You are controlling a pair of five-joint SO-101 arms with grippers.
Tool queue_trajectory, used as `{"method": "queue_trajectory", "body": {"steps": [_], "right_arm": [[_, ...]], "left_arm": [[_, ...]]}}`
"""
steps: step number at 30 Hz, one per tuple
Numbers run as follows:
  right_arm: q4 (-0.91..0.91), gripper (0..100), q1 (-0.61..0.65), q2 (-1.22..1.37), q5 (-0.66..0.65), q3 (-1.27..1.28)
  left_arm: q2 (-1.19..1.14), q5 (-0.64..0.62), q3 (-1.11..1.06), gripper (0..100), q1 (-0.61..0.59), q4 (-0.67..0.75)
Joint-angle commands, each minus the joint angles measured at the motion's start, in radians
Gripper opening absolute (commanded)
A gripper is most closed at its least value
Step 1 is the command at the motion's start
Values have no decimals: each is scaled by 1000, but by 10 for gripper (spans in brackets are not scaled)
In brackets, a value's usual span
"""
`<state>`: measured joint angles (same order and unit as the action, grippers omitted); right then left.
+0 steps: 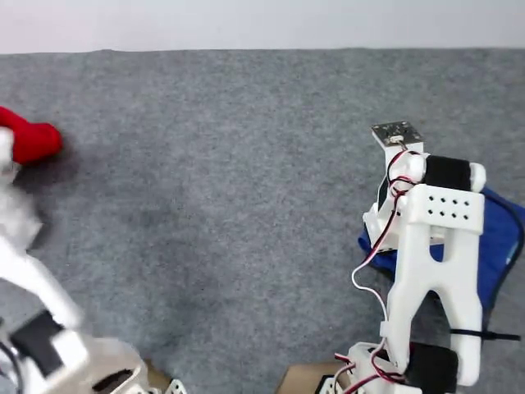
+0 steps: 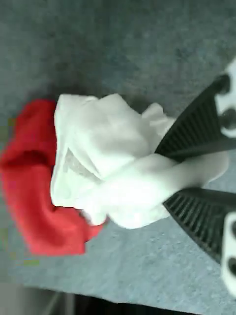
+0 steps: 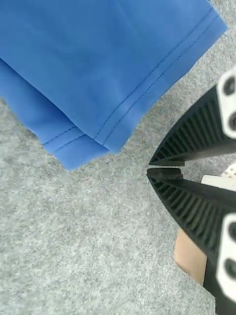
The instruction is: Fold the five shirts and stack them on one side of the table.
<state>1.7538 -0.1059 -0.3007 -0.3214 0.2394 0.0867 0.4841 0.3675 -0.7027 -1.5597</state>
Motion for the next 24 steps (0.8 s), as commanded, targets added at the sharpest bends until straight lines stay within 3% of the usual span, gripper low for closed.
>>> {"method": "queue_trajectory", "body": {"steps": [1, 8, 11, 15, 21, 24], "right_arm": [[44, 9, 4, -47, 5, -6], [44, 9, 4, -47, 3, -3], [44, 9, 8, -47, 3, -3], [42, 9, 10, -45, 3, -3], [42, 9, 28, -45, 3, -5], [42, 9, 77, -44, 3, -5]], "left_arm": [[232, -104, 39, 4, 189, -3], [407, -244, 39, 5, 595, -2], [420, -272, 36, 5, 681, -5], [420, -270, -44, 5, 641, -8], [420, -190, -372, 5, 427, 17], [420, -124, -575, 5, 328, 104]]}}
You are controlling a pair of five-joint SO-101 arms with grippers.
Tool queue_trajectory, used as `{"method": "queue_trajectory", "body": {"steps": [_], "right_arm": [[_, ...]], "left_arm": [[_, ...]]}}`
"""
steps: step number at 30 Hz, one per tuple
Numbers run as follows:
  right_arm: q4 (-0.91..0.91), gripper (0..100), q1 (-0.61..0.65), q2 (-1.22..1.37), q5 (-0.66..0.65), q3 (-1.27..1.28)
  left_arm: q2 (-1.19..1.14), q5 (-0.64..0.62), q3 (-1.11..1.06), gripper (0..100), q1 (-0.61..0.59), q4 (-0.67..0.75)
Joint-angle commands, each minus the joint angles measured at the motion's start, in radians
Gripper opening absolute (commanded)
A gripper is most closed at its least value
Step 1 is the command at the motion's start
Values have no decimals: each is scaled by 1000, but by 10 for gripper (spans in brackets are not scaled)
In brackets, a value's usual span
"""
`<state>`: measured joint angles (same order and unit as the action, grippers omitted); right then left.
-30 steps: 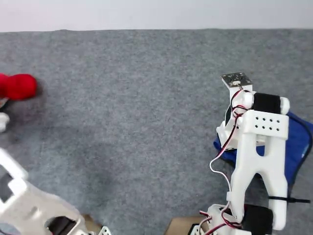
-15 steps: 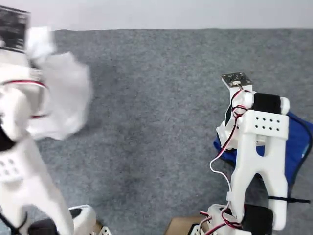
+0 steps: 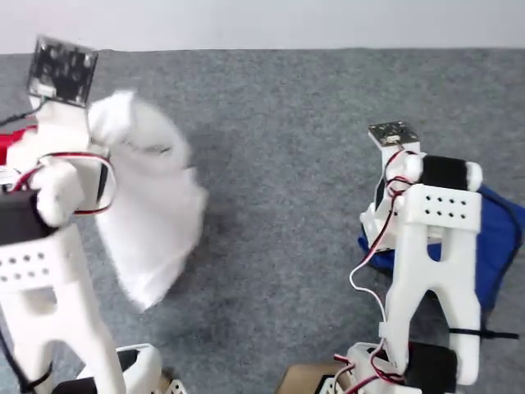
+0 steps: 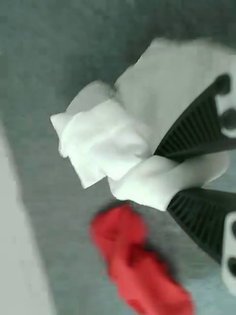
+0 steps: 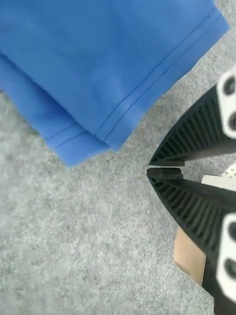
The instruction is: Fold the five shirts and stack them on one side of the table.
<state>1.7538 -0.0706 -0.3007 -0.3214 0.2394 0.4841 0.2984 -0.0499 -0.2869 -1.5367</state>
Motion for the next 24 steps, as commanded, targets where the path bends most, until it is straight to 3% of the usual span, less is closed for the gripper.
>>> {"method": "queue_trajectory", "body": {"steps": [1, 7, 12, 15, 19, 24], "right_arm": [[42, 9, 64, -44, 3, -5], [42, 9, 160, -36, 8, -5], [42, 9, 162, -36, 5, -5], [42, 9, 160, -36, 3, -5], [42, 9, 165, -36, 3, -5], [42, 11, 165, -35, 3, -3]], "left_arm": [[23, 83, -222, 5, -124, 126], [23, 216, -513, 6, -365, 459], [23, 301, -581, 106, -517, 569], [32, 301, -575, 181, -583, 569], [72, 301, -467, 199, -628, 473], [141, 301, -315, 200, -539, 235]]}}
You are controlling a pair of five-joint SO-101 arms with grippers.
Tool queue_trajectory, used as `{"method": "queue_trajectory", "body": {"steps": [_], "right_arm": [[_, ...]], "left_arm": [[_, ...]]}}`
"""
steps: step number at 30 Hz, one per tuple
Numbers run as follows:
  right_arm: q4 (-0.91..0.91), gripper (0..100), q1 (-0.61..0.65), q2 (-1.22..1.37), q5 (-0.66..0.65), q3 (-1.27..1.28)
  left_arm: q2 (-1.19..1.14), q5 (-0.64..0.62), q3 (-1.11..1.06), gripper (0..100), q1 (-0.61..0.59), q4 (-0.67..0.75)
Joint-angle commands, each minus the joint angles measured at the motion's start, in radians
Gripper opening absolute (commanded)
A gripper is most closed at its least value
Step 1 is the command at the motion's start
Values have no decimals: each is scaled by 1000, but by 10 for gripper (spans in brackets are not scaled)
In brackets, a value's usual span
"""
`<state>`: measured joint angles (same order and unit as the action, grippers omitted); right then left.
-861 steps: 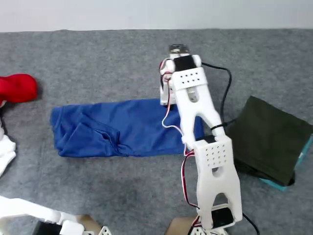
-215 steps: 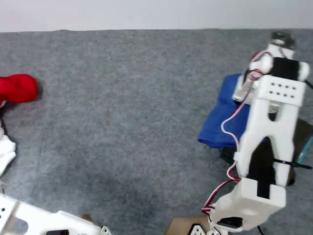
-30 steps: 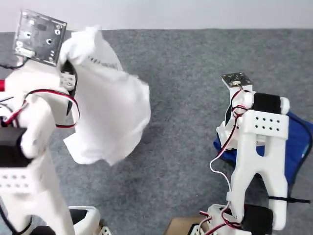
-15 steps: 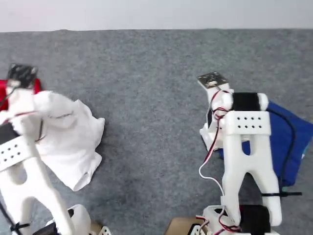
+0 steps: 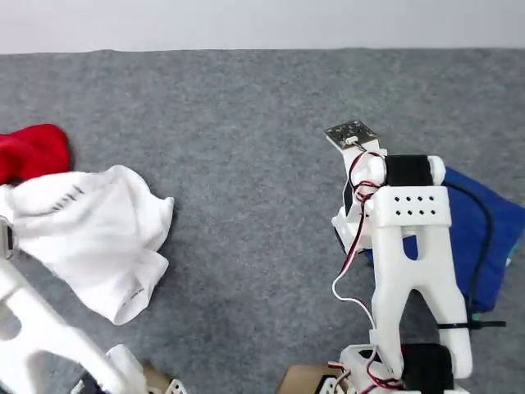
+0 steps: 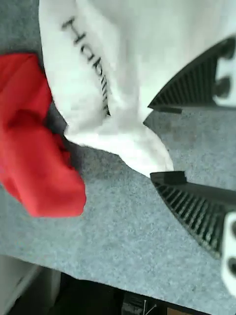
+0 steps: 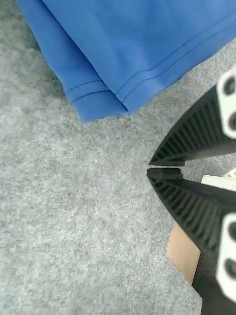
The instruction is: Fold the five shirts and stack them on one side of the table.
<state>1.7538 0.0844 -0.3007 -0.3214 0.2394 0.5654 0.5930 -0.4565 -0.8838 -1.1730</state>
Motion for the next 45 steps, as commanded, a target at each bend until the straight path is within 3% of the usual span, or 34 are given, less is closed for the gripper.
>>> {"method": "queue_trajectory", "body": {"steps": [1, 4, 7, 14, 18, 20, 23, 26, 32, 45], "right_arm": [[42, 11, 10, -35, 3, -3], [41, 11, 10, -35, 3, -3], [41, 11, 10, -35, 3, -3], [42, 11, 10, -35, 3, -3], [42, 11, 10, -35, 3, -3], [42, 11, 10, -35, 3, -3], [42, 10, 10, -35, 3, -3], [42, 9, 10, -35, 3, -3], [42, 9, 12, -39, 3, -3], [42, 9, 12, -45, 3, -3]], "left_arm": [[69, 6, 104, 200, 97, -180], [69, 5, 88, 200, 227, -275], [26, 5, 1, 200, 299, -247], [-190, 9, -151, 198, 308, -54], [-353, 9, -145, 193, 313, -20], [-414, 9, -108, 154, 315, -26], [-431, 9, -21, 21, 319, -74], [-402, 8, 82, 5, 365, -180], [-256, -9, 255, 4, 532, -358], [29, -407, 509, 4, 1045, -468]]}}
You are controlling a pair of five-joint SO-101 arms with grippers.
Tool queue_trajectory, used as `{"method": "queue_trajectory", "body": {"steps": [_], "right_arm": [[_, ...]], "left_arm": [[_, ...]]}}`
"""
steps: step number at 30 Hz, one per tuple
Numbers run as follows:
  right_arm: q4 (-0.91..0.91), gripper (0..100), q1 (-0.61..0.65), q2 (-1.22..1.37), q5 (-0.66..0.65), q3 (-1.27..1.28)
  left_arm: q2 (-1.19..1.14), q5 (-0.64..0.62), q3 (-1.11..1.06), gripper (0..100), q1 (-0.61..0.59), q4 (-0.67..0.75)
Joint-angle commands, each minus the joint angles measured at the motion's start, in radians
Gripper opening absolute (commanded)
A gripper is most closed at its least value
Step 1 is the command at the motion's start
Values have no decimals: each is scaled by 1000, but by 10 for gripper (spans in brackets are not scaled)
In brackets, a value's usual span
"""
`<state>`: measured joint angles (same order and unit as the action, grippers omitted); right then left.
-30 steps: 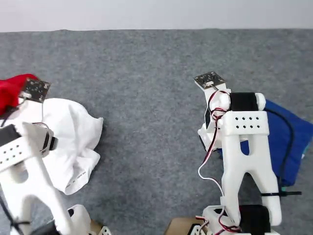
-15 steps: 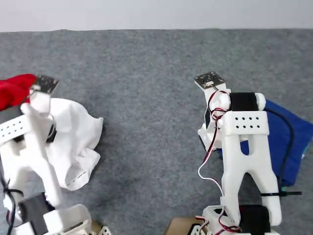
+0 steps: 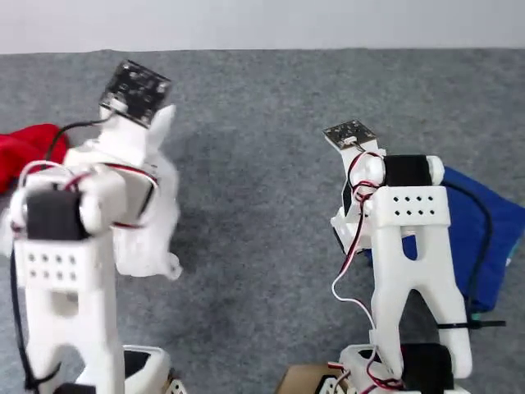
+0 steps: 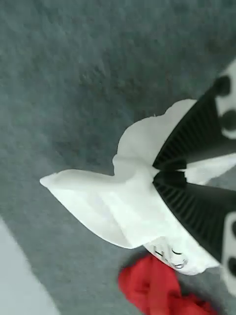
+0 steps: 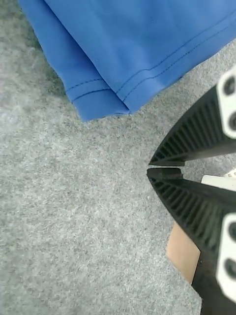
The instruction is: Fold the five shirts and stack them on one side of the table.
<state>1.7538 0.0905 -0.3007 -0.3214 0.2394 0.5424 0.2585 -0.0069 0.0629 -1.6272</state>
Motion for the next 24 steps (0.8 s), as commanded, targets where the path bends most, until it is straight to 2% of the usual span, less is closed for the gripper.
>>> {"method": "queue_trajectory", "body": {"steps": [1, 6, 12, 17, 20, 24], "right_arm": [[42, 9, 5, -45, 3, -3], [42, 9, 5, -45, 3, -6], [42, 11, 5, -44, -12, -8], [42, 10, 5, -45, -51, -8], [42, 9, 4, -45, -63, -8], [42, 9, 4, -45, -63, -8]], "left_arm": [[55, -87, 58, 4, 118, -17], [21, -94, -67, 20, 135, -18], [23, -31, -174, 194, 133, -29], [84, 41, -148, 199, 130, -41], [95, 81, -145, 198, 61, -63], [91, 215, -191, 195, -137, -87]]}}
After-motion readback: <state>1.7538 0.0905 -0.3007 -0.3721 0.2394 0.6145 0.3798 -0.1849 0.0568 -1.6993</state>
